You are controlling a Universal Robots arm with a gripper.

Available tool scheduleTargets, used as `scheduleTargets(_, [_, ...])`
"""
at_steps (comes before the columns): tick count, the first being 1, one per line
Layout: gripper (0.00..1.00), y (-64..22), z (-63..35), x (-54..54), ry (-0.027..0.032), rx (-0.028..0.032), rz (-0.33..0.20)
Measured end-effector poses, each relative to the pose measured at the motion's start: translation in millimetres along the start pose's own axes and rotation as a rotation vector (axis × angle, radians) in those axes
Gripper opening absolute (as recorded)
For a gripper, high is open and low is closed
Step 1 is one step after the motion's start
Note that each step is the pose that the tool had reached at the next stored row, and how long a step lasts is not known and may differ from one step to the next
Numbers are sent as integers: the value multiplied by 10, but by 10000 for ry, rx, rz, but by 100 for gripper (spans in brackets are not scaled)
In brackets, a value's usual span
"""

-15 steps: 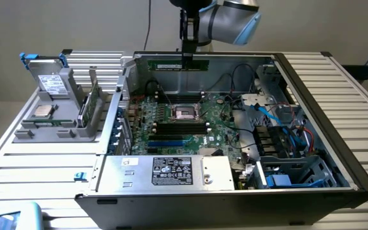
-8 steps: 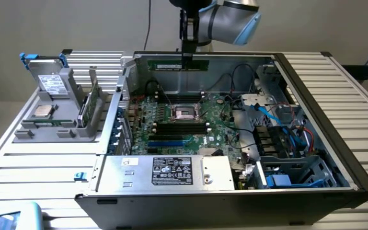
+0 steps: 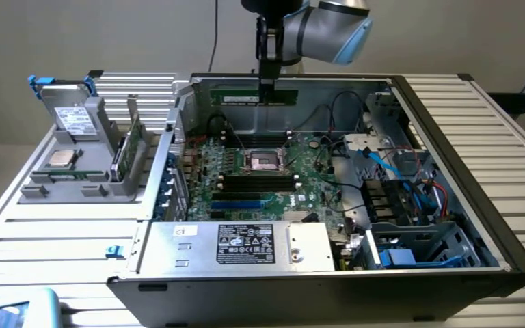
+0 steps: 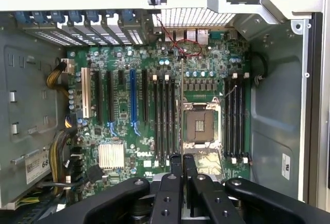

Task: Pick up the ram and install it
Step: 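Insert the ram into the slot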

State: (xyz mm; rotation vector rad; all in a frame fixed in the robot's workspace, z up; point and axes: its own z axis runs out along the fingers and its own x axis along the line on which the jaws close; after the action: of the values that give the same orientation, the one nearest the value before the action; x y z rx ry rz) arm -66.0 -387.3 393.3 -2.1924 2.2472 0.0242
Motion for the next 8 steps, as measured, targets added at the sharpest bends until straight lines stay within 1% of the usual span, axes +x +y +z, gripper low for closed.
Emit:
scheduleTargets(4, [13, -1, 69, 15, -14, 0, 1])
scheduleTargets(8, [13, -1, 80, 23, -11, -2, 2])
